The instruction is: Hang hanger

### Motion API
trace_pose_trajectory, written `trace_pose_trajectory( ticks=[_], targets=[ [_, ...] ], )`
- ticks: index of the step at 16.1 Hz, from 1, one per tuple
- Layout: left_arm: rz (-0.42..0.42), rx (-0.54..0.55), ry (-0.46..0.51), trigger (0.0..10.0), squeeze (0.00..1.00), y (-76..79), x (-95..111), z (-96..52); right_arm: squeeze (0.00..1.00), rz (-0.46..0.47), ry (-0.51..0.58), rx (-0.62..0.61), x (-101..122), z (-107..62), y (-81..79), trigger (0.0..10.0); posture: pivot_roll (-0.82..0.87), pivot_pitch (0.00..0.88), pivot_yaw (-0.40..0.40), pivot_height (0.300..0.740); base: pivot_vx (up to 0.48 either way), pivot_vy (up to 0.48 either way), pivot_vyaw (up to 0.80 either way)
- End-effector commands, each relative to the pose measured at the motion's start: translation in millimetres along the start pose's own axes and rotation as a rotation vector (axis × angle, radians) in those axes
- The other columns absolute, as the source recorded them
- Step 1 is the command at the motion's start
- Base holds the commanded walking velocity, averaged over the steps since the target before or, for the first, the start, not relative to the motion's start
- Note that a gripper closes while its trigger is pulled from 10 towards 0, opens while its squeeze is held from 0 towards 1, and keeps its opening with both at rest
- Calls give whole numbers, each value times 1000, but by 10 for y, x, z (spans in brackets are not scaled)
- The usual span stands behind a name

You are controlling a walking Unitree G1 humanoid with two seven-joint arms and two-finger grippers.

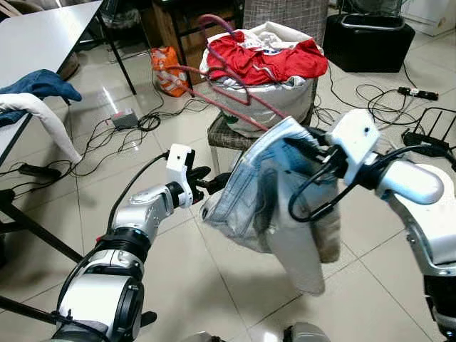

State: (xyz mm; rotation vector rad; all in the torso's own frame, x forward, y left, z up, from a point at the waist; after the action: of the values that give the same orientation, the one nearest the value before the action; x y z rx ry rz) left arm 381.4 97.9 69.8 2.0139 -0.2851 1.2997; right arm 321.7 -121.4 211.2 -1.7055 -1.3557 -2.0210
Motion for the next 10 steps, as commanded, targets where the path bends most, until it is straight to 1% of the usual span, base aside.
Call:
trace_pose_trajectory(
  ticks=[1,4,5,6,7,10],
  targets=[
    [0,21,0,10000,0,-40,19,-9,0,-35,70,-2,201,27,-12,10000,-238,0,165,740,0,0,0],
    [-8,28,3,10000,0,-41,11,1,0,-8,62,28,138,61,-150,10000,-238,0,167,740,0,0,0],
    [-8,12,-6,10000,0,-16,-8,8,0,-5,67,24,145,66,-145,10000,-238,0,167,740,0,0,0],
    [-9,-14,-26,10000,0,29,-60,19,0,-1,81,17,180,78,-134,10000,-238,0,168,740,0,0,0],
    [-19,-80,-92,10000,0,153,-239,41,0,11,123,4,290,108,-114,10000,-240,0,170,740,0,0,0],
    [-42,-124,-143,10000,0,264,-428,56,0,48,186,-29,427,129,-55,10000,-240,0,170,740,0,0,0]
  ],
)
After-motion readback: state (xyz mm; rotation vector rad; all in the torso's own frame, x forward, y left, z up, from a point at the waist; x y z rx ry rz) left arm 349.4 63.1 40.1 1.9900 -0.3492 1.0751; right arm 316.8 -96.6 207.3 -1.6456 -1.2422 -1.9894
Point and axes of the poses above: a point about 5 cm out from each wrist's last joint towards the gripper, its own z axis pointing out of the wrist towards the gripper, its own x axis along the axis of the wrist's last joint, y = z × x, the point moved 5 cm from there along z, pointing out of the wrist towards the gripper, and after that the axes turned 4 degrees about -z, right-handed, at the moved point
